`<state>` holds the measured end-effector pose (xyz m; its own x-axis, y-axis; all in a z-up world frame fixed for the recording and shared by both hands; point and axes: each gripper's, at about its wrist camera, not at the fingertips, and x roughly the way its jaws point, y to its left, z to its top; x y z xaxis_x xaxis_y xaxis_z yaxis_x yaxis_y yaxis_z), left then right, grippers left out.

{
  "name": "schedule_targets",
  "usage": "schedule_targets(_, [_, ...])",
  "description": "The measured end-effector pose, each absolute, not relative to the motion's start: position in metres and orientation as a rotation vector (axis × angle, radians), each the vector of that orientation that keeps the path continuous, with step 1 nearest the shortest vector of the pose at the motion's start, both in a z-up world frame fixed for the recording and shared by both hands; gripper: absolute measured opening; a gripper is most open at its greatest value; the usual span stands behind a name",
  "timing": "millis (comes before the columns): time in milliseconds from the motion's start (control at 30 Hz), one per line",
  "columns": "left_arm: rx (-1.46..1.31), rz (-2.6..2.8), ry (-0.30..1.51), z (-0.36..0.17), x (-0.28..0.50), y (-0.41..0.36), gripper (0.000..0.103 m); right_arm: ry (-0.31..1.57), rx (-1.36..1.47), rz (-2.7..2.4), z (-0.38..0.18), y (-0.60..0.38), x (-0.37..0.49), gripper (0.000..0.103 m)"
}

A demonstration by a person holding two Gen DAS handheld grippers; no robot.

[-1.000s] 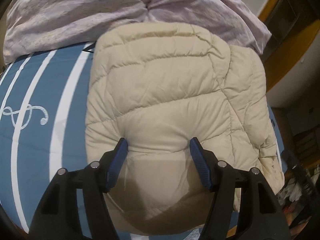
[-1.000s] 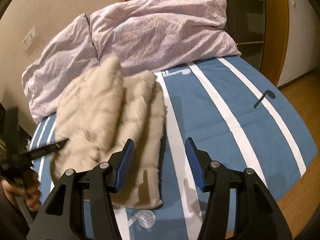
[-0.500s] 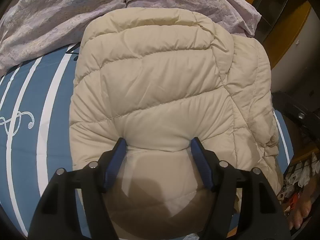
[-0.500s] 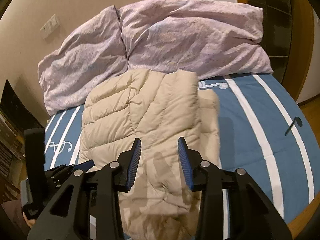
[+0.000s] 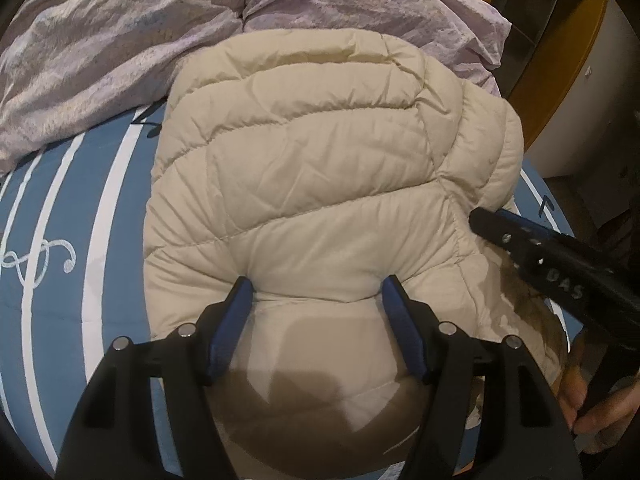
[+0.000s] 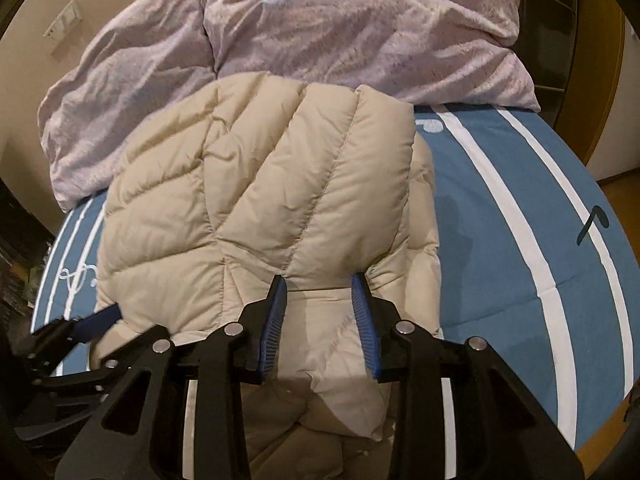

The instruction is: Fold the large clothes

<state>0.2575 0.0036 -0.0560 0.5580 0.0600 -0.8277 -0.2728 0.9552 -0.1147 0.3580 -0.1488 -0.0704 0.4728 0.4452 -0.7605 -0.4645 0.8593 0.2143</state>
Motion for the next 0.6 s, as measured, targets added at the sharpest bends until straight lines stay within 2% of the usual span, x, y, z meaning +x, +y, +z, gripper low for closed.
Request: schedule_targets(600, [-0.121,0.299,0.831,-0.019,0.252,0.005,0.066,0.969,0.022,0.512,-0.091,-0.162,0.369,0.034])
